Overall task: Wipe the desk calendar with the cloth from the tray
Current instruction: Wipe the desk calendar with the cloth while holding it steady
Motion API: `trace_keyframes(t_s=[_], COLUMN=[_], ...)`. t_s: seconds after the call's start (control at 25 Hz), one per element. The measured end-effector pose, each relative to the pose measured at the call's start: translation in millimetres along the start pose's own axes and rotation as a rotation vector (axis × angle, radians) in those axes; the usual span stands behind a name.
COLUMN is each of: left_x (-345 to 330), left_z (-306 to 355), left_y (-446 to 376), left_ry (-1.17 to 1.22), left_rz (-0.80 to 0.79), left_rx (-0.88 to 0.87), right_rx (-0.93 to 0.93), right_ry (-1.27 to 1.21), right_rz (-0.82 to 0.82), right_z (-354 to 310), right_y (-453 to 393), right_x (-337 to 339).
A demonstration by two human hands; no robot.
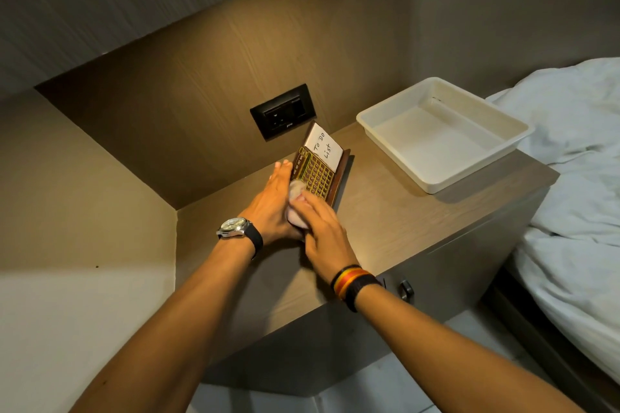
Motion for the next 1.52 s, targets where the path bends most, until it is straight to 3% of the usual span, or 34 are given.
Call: trace_keyframes(t_s=[0.08,0.24,0.4,0.56,0.76,0.92,1.08,1.16,1.28,1.4,1.52], left_x=[0.6,-0.6,-1.0,1.8,4.9,2.1,2.3,2.4,4.2,18.8,37.9], left_z=[-2.5,-4.6,-3.7,-2.1,-3.4,-5.5,-5.7,-0.7,5.7,14.2,41.9], left_y=[0.8,3.4,6.9,6.6,11.3,11.3,13.9,13.5,16.3,15.8,3.7], left_ry=[-0.004,0.004,0.01,-0.036,-0.033,-0.053,-0.023,-0.056,-0.156,-0.186,-0.187], left_rz=[0.006,0.022,0.001,-0.026,-0.013,0.011,0.007,0.004,0.0,0.052,0.182], left_rx=[-0.011,-0.018,-0.045,-0.079,-0.128,-0.107,-0.101,-0.113,-0.101,-0.129,-0.161], right_rx=[0.089,-0.122,-0.049,-0.14,0.114,-0.092,0.069,0.048,-0.047,-0.026,-0.052], right_ry=[-0.016,-0.008,-0.039,-0.064,0.013,-0.008,-0.03,-0.133,-0.185,-0.008,0.168], right_rz=[-0.043,0.07,0.03,0.071,-0.068,0.056,-0.088,-0.109,0.046,0.155,0.141], right_z=[1.5,16.5,13.2,23.0,-0.9,13.6,-14.3,-10.9,-2.5,9.9,39.5], right_y=[14.8,-15.8,0.9,-3.2,25.9,2.7,25.8,31.1,10.5,-23.9,-59.3], right_x=[1.2,14.8,6.4,10.6,0.6,9.7,-1.7,16.5,70.8,138.7,194.9])
Point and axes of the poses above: each hand's wrist, its own y-axis away from the middle knuckle, its own x-axis out of the back of the hand, z = x × y, the point moved 9 cm from there along -y, towards the middle knuckle, and after that the axes turned 10 degrees about x, right-handed, at the moved point
